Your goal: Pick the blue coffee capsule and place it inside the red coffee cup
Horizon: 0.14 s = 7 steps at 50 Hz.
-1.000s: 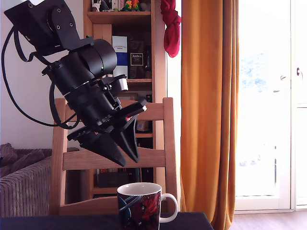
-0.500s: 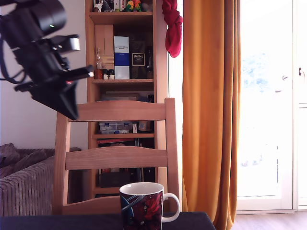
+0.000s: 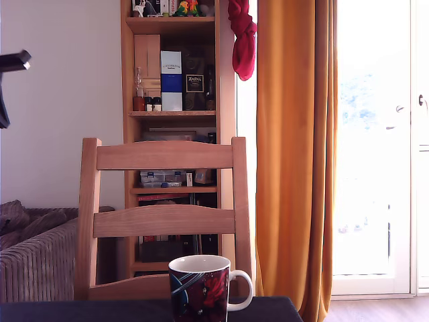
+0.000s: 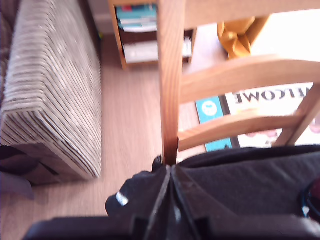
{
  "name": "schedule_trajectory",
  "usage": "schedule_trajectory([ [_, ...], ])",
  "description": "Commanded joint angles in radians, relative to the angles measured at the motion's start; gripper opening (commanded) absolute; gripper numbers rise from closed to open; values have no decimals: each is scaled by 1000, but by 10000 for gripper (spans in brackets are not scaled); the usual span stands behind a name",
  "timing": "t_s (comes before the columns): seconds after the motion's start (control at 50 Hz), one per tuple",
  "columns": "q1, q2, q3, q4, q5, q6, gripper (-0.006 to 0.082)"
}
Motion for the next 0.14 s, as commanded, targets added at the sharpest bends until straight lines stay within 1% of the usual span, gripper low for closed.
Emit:
schedule_trajectory([
  [0.0,3,-44,-52,37,-9,-14,-12],
  [0.12,3,-109,-111,83,-24,-24,-12],
])
